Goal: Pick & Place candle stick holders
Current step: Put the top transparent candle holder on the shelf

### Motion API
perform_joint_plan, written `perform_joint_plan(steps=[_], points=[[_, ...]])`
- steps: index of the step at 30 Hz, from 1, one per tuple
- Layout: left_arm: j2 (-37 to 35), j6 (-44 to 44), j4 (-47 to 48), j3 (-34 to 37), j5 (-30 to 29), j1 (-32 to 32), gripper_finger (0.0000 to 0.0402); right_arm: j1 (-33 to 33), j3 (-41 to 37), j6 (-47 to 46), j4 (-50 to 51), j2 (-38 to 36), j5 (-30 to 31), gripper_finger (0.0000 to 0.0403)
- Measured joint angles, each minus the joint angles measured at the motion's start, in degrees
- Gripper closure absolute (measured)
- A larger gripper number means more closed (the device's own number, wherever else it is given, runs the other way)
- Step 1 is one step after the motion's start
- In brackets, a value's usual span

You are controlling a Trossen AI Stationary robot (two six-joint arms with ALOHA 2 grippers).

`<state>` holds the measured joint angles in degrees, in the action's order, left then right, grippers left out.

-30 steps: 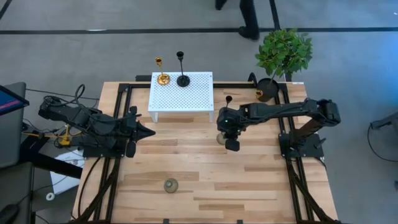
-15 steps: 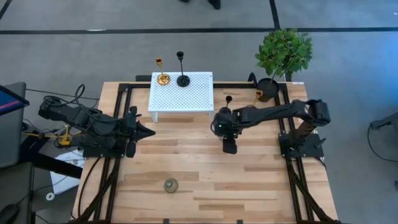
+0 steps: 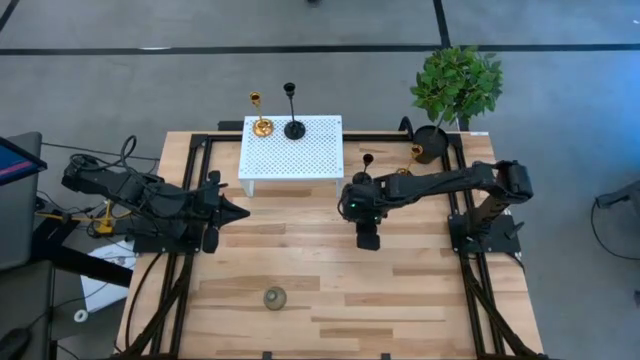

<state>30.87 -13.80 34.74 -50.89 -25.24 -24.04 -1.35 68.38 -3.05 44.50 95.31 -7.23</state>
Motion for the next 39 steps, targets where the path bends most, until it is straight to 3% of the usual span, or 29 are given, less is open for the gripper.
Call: perform_joint_plan(steps=[11, 31, 39], points=[[0.0, 0.0, 0.0, 0.0, -0.02, -0.02, 0.0396, -2.28, 1.4, 0.39, 5.57, -3.76, 8.93, 0.0309], [-0.02, -0.15, -0.02, 0.0, 0.0, 0.0, 0.0396, -2.78, 1.64, 0.59, 5.58, 4.11, 12.23, 0.0312], [-0.02, -0.15, -0.02, 0.0, 0.0, -0.02, 0.0396, -2.58, 1.52, 0.55, 6.35, 2.52, 12.43, 0.0385]])
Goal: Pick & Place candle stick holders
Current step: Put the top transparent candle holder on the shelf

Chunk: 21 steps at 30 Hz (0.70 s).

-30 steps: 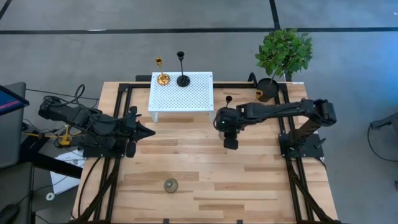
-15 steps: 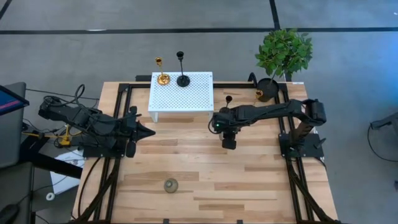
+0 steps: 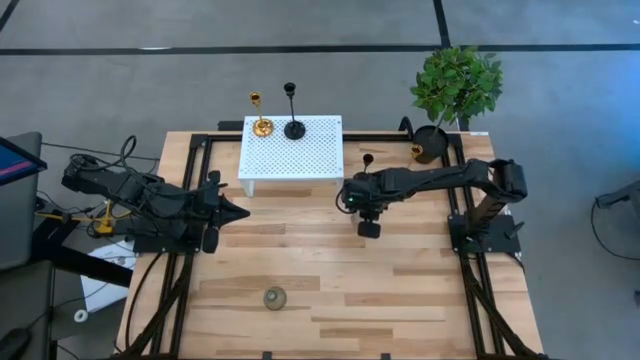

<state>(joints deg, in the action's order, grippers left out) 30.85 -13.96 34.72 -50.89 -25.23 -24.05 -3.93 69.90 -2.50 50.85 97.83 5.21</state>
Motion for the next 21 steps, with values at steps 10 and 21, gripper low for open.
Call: perform_joint_plan(steps=[10, 21], points=[[0.0, 0.0, 0.0, 0.0, 0.0, 0.02, 0.0396, 2.12, 7.31, -0.6, 6.58, 0.47, -1.95, 0.0389], [0.02, 0.09, 0.02, 0.0, 0.0, 0.0, 0.0396, 0.58, 26.17, 1.75, 11.68, 0.26, -1.5, 0.0389]])
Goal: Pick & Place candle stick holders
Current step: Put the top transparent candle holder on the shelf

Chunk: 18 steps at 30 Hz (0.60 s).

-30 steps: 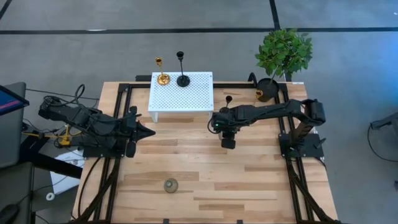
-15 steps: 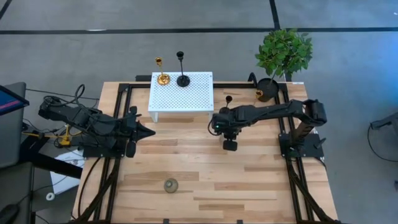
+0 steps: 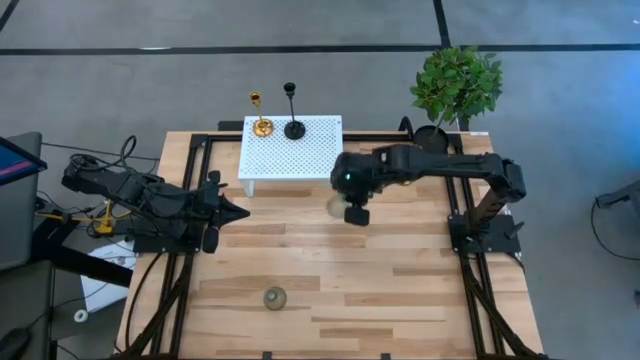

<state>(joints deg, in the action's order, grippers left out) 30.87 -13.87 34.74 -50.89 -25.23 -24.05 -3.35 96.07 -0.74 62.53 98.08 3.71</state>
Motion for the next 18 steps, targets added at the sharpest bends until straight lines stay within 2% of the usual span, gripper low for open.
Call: perform_joint_plan(steps=[8, 18], points=[[-0.01, 0.02, -0.02, 0.0, 0.0, 0.01, 0.0396, -3.6, 8.87, 5.66, 0.55, 0.03, 0.68, 0.0389], [-0.02, 0.0, -0.02, 0.0, 0.0, 0.02, 0.0396, -9.59, 13.26, 13.22, 0.94, 0.73, 3.82, 0.0389]])
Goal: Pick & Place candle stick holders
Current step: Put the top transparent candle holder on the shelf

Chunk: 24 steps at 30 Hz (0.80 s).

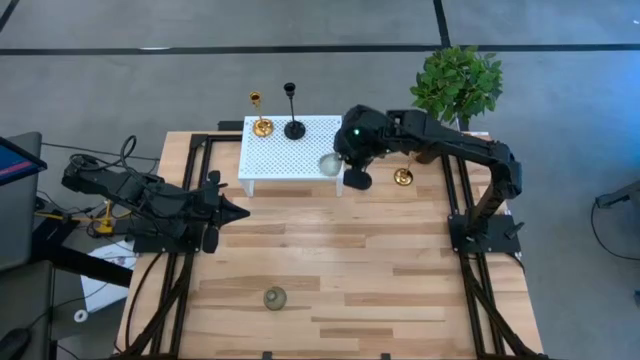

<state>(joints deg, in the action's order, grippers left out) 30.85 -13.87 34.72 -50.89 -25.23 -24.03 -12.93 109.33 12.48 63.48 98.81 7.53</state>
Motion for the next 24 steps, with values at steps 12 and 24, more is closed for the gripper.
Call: perform_joint_plan(steps=[12, 24], points=[[0.02, 0.07, 0.0, 0.0, -0.43, -0.02, 0.0396, -4.91, 0.05, 3.8, -6.63, -0.05, -0.15, 0.0389], [0.02, 0.09, -0.04, 0.0, -1.73, 0.0, 0.0396, -8.17, 0.36, 7.67, -8.77, 2.21, -1.45, 0.0389]])
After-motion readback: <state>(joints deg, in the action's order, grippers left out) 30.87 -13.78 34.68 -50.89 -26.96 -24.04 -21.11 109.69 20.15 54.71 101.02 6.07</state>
